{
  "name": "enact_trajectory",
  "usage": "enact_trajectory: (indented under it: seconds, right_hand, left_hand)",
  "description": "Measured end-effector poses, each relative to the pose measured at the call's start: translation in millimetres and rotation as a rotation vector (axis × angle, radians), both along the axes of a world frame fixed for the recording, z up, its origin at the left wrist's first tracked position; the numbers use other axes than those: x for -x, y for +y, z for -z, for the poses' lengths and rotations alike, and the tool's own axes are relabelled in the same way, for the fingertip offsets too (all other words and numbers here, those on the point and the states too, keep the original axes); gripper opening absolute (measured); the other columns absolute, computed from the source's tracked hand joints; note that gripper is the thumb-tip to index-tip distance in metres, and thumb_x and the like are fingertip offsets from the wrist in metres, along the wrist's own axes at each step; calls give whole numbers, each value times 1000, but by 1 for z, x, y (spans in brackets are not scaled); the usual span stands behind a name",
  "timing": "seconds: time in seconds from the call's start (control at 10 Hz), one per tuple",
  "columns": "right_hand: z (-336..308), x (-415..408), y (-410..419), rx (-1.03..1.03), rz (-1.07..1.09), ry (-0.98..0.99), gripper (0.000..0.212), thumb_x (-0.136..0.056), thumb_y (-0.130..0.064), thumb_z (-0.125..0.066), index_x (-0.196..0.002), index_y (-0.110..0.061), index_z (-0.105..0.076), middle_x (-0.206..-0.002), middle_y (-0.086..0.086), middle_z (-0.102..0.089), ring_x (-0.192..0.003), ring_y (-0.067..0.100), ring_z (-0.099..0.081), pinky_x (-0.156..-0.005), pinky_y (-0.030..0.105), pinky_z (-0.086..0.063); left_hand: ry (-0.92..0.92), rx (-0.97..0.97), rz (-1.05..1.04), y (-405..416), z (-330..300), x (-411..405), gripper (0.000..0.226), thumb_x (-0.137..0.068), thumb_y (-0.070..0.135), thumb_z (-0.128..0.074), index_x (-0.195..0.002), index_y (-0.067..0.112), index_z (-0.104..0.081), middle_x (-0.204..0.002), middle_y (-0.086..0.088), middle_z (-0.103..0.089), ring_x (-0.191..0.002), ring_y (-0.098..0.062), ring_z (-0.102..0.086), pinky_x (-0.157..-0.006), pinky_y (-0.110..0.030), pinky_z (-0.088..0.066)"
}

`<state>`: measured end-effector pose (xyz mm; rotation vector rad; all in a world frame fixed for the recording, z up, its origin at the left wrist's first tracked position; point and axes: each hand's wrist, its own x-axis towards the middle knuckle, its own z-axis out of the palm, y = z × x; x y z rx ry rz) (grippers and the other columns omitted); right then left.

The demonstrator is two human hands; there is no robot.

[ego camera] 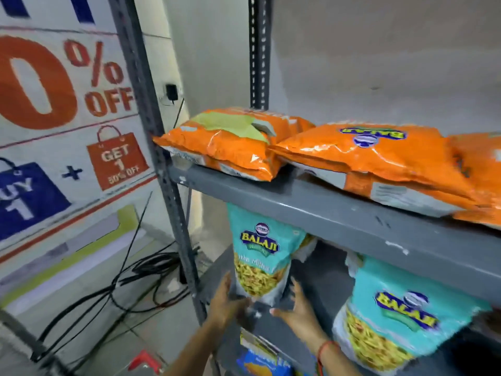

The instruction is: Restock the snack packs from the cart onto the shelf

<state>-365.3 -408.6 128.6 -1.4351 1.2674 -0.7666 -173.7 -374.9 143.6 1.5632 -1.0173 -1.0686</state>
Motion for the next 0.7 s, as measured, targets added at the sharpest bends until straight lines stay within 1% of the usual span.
enact_trajectory:
  seconds: [0.1, 0.2, 0.3, 0.4, 0.5, 0.6, 0.7]
  right_hand:
    - [15, -7, -19, 3, -24, -53, 63, -65, -7, -82, -117, -20, -48, -120, -3, -64, -100, -7, -63, -82, 16, -53]
    - [24, -10, -26, 18, -2, -73, 57, -57, -27, -83, -108, -26, -56, -111, -8, -70, -102, 2, -65, -86, 27, -55]
    - [26, -11, -28, 26, 12, -40, 57, -53, -32, -84, -104, -28, -56, -104, -4, -72, -97, 12, -68, -86, 42, -57]
    - [21, -11, -19, 27, 34, -54, 60, -54, -23, -85, -106, -29, -55, -108, -3, -70, -99, 11, -66, -86, 39, -57]
    - [13, -5, 3, 14, 66, -38, 89, -59, -17, -85, -134, -29, -38, -126, -10, -53, -118, 9, -51, -101, 32, -44]
    - [-2, 6, 37, 8, 134, 23, 96, -67, -23, -82, -145, -27, -25, -130, -8, -39, -126, 14, -41, -108, 38, -38]
    - [-24, 15, 78, 105, 193, 27, 85, -75, -29, -76, -144, -26, -27, -145, -2, -38, -133, 17, -39, -112, 42, -36]
  left_hand:
    - [28, 3, 75, -23, 4, -4, 82, -56, -4, -82, -127, 8, -41, -119, -2, -59, -92, -2, -64, -59, -11, -54]
    - [89, -10, 74, -29, 2, -4, 86, -49, 0, -84, -123, 8, -40, -121, -11, -59, -96, -7, -60, -58, -11, -53]
    - [107, -6, 87, -28, 7, -5, 85, -55, -2, -85, -122, 21, -38, -115, 4, -59, -98, -2, -56, -59, -5, -50]
    - [100, -5, 104, -21, 5, -4, 85, -57, -2, -84, -124, 24, -38, -114, 6, -59, -99, -2, -57, -60, -6, -51]
    - [101, 41, 104, -6, 3, -3, 92, -50, 11, -90, -126, 29, -40, -122, 2, -61, -108, -12, -61, -75, -19, -58]
    - [29, 140, 55, 20, -9, 7, 89, -43, 30, -92, -115, 50, -44, -124, 4, -62, -111, -12, -62, -91, -41, -56]
    - [-136, 289, 6, 54, -31, 22, 73, -54, 38, -84, -113, 50, -44, -116, 14, -60, -108, 3, -58, -91, -31, -52]
